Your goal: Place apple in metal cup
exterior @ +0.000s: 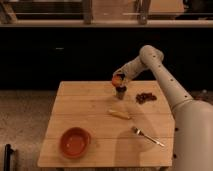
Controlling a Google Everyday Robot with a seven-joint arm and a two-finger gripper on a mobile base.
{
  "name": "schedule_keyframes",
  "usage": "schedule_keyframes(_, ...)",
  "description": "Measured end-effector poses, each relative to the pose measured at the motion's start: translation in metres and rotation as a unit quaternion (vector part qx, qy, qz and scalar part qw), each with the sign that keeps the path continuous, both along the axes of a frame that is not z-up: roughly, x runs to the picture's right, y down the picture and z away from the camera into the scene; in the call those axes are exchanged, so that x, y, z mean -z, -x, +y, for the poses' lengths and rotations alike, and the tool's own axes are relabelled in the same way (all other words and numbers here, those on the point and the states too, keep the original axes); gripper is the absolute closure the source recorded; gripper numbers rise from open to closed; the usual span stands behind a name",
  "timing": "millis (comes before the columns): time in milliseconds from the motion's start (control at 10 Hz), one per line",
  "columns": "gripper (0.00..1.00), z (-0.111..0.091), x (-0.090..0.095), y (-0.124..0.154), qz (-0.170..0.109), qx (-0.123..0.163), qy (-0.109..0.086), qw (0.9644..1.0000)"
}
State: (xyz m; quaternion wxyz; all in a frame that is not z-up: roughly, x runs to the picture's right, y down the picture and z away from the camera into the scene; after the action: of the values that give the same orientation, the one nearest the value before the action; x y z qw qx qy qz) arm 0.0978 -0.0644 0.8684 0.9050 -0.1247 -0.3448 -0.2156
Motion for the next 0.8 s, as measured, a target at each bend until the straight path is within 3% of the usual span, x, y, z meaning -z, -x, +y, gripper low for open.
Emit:
schedule_keyframes(400,1.00,0.005,0.001,-0.010,0.018,0.023,0.030,0.9991)
schedule_keyframes(800,0.96,0.009,-0.004,-0.016,0.027,0.028,0.046,0.9982)
